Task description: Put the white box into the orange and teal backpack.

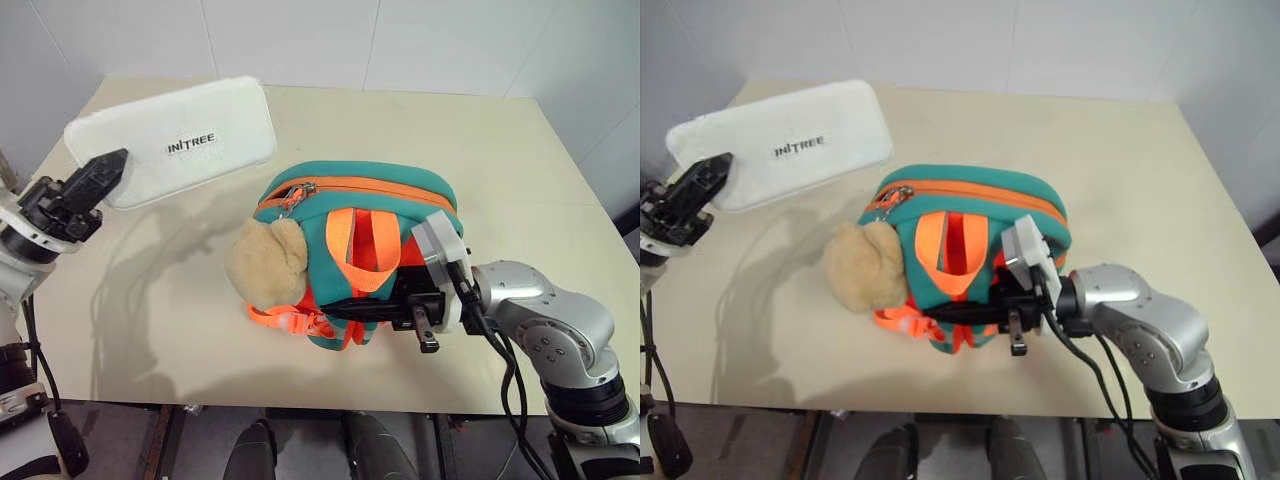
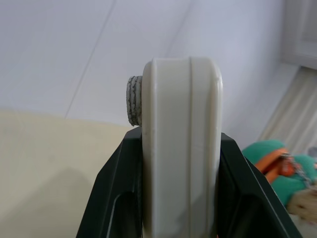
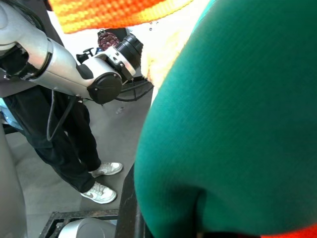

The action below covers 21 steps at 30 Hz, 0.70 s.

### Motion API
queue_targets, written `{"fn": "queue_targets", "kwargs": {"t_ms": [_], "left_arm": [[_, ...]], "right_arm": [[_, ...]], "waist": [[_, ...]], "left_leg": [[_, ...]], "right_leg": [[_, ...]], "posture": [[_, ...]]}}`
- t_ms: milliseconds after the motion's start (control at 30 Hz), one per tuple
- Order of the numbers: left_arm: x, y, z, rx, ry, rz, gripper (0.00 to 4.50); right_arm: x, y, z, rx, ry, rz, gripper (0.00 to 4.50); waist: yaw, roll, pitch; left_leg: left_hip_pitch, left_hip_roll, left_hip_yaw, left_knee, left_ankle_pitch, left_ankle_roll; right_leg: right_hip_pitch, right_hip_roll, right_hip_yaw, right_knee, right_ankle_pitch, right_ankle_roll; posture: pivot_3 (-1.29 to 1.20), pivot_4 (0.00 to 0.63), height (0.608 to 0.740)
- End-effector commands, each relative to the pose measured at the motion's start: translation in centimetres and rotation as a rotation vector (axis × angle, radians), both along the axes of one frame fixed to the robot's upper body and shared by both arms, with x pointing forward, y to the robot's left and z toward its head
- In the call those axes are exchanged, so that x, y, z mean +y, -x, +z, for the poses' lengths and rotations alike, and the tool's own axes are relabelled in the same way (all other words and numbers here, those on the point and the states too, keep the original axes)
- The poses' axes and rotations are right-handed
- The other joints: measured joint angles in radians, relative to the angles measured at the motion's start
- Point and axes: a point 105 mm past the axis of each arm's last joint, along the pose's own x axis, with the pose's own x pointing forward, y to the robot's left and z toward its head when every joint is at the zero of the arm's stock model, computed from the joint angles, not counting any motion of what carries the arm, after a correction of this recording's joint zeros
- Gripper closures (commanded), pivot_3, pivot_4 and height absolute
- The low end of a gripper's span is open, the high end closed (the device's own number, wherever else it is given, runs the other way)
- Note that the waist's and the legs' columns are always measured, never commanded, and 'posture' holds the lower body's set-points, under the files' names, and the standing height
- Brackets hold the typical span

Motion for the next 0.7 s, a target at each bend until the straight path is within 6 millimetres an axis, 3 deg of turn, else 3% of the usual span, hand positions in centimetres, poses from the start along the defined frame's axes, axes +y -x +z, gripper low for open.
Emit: {"fn": "queue_targets", "kwargs": {"t_ms": [33,300,700], "left_arm": [[0.5,2.7,2.6,-0.171,-0.046,-0.039,3.18],[0.0,4.5,3.6,-0.222,-0.095,-0.18,3.18],[-1.1,4.9,1.8,-0.122,-0.242,-0.297,3.18]], "right_arm": [[0.0,0.2,0.1,-0.006,-0.02,0.005,4.5],[0.3,-0.2,-0.1,0.017,-0.031,0.012,4.5],[0.9,-0.6,0.0,0.012,-0.049,0.011,4.5]], "waist": [[0.0,0.0,0.0],[-0.002,0.0,0.0],[-0.005,0.0,0.0]], "left_leg": [[0.0,0.0,0.0,0.0,0.0,0.0],[0.0,0.0,0.0,0.001,0.0,0.0],[0.001,0.001,0.0,0.003,0.0,0.0]], "right_leg": [[0.0,0.0,0.0,0.0,0.0,0.0],[0.0,0.0,0.0,0.001,0.0,0.0],[0.0,0.001,0.0,0.006,-0.001,-0.001]], "posture": [[0.0,0.15,0.74],[0.0,0.15,0.74],[0.0,0.15,0.74]]}}
